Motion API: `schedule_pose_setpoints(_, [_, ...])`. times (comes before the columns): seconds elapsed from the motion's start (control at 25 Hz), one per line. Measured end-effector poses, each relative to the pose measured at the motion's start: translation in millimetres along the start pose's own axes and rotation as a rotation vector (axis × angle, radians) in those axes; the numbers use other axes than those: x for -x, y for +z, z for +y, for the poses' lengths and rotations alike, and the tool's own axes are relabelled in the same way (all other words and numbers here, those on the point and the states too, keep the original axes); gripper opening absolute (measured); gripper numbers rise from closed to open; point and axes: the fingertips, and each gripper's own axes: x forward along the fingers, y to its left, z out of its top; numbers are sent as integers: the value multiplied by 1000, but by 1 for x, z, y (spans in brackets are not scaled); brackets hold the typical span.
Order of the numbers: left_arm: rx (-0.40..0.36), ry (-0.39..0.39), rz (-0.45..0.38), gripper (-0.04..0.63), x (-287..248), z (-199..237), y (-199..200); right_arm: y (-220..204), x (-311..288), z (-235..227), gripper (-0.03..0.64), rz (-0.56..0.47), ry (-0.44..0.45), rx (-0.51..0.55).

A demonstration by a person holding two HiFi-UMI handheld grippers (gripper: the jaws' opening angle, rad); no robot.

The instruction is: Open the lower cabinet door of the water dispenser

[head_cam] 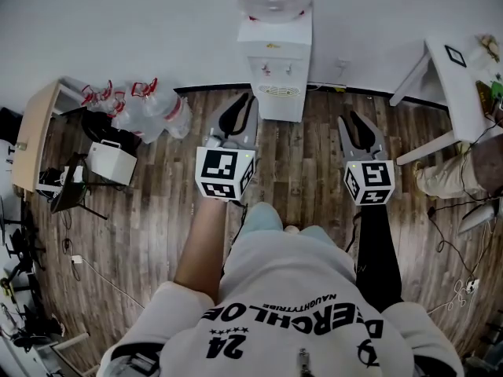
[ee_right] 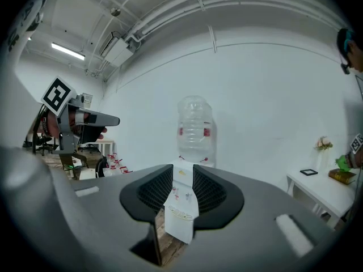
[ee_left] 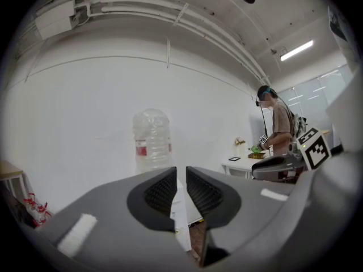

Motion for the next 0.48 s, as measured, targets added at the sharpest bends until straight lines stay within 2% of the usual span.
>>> schedule_pose_setpoints(0.28, [0,-26,3,54,-30,14,-11,-4,-31,-6,89,6,-7,15])
schedule_pose_setpoints(0.48, [20,-46,-14,54,-72,34,-16,-2,-70,-22,89,8,-31,38])
